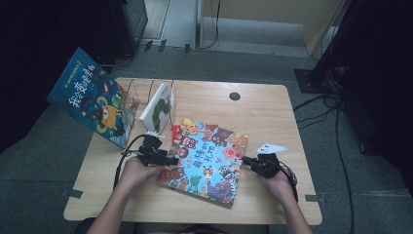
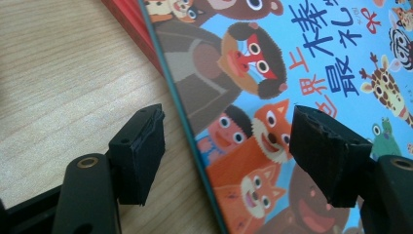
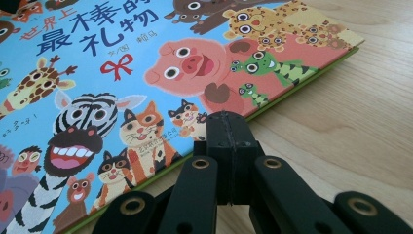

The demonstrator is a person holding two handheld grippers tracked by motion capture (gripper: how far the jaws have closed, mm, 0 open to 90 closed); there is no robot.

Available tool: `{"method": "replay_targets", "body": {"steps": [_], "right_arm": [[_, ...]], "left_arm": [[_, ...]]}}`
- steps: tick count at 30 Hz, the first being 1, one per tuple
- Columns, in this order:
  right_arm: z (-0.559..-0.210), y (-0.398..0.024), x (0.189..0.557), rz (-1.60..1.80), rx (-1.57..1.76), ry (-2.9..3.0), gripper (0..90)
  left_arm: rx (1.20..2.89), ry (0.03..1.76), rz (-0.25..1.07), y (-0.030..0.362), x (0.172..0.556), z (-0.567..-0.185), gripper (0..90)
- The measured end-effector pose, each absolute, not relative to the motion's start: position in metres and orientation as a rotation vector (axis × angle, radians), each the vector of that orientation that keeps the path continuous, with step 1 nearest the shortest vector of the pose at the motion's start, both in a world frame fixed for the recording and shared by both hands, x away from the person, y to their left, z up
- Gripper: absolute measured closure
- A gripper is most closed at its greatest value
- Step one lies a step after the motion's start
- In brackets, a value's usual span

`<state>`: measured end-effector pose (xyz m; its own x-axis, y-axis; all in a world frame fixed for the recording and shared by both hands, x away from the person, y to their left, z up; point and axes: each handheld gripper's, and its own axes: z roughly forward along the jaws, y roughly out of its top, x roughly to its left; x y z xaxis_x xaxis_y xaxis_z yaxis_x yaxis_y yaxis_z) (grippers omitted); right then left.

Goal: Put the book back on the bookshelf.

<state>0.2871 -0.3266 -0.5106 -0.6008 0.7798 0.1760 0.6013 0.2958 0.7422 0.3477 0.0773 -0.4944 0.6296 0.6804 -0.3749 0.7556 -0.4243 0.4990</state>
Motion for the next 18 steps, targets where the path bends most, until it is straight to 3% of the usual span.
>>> {"method": "replay_targets", "body": {"steps": [10, 13, 18], "right_arm": [[-0.5108, -0.3228, 0.2877, 1.193, 1.265, 2.346, 90.0], [-0.5113, -0.3229, 0.2878, 1.199, 1.277, 2.338, 90.0], [-0.5107, -0.3231, 0.2877, 1.198, 1.293, 2.352, 90.0]], "left_arm": [[2.233, 1.117, -0.114, 0.0761, 0.3487, -0.4933, 31.2], [2.199, 1.153, -0.154, 0.0787, 0.3523, -0.4936, 36.1], [2.198, 1.162, -0.165, 0.0789, 0.3532, -0.4934, 36.4]]}}
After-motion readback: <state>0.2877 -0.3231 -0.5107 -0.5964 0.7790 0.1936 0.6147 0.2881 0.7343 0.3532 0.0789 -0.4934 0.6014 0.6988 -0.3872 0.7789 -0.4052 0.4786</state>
